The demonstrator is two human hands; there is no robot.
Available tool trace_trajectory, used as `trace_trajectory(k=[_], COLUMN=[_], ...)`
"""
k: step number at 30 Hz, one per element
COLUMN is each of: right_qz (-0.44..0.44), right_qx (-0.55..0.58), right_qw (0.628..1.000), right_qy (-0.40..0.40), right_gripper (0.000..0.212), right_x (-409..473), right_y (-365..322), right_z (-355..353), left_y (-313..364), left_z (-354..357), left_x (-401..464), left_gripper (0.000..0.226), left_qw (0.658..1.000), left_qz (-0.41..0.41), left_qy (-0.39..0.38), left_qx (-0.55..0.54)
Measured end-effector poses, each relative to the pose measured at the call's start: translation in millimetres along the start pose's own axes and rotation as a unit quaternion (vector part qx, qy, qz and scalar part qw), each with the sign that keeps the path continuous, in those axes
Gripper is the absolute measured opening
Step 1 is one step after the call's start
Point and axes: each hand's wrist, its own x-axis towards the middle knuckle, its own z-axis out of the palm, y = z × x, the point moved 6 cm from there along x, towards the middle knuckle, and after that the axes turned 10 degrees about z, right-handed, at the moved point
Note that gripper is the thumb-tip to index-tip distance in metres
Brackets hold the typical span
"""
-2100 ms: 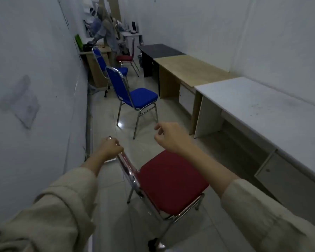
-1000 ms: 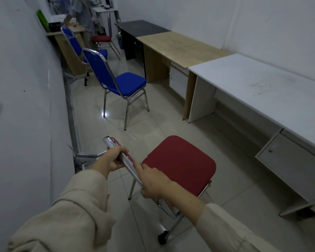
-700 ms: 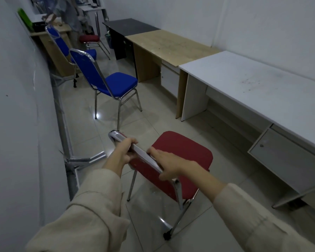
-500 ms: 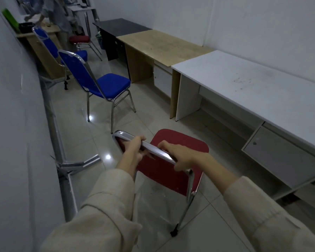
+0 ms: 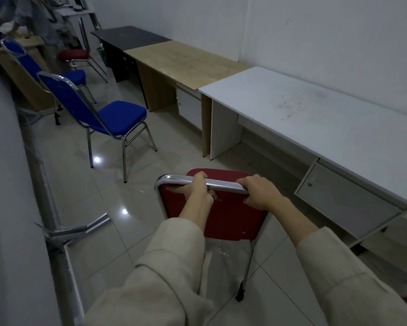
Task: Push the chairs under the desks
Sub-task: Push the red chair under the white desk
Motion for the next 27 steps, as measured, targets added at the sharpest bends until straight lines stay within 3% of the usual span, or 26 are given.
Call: trace_trajectory(k=[3,7,14,20,23,27], right_qz=[0.006,0.009,0.019,0.032,0.040,0.043], right_qx=[0.019,0.036,0.039,0.045,0.037,0.004], right_qw=[1.000,0.999,0.999,0.998,0.998,0.998], right_qy=[0.005,0.006,0.018,0.029,0.044,0.053], right_gripper=[0.029,0.027,0.023,0.030,0.032,0.032], right_x=[16,35,57,80,94,109], right_y=[9,16,33,54,64,76], right_z=[-13,-25,-40,-61,-71,-71], left_y=[13,23,45,59,58,40], left_z=[20,40,78,129,145,160], left_x=[4,16,31,44,49,69], left_gripper=[0.045,0.037,0.021,0.036,0.029,0.054], left_qw=[0.997,0.992,0.984,0.985,0.986,0.985], left_qz=[-0.043,-0.098,-0.095,-0.082,-0.103,-0.094], left_qy=[-0.054,-0.055,-0.085,-0.104,-0.089,-0.106], left_qx=[0.039,0.061,0.124,0.114,0.094,0.098])
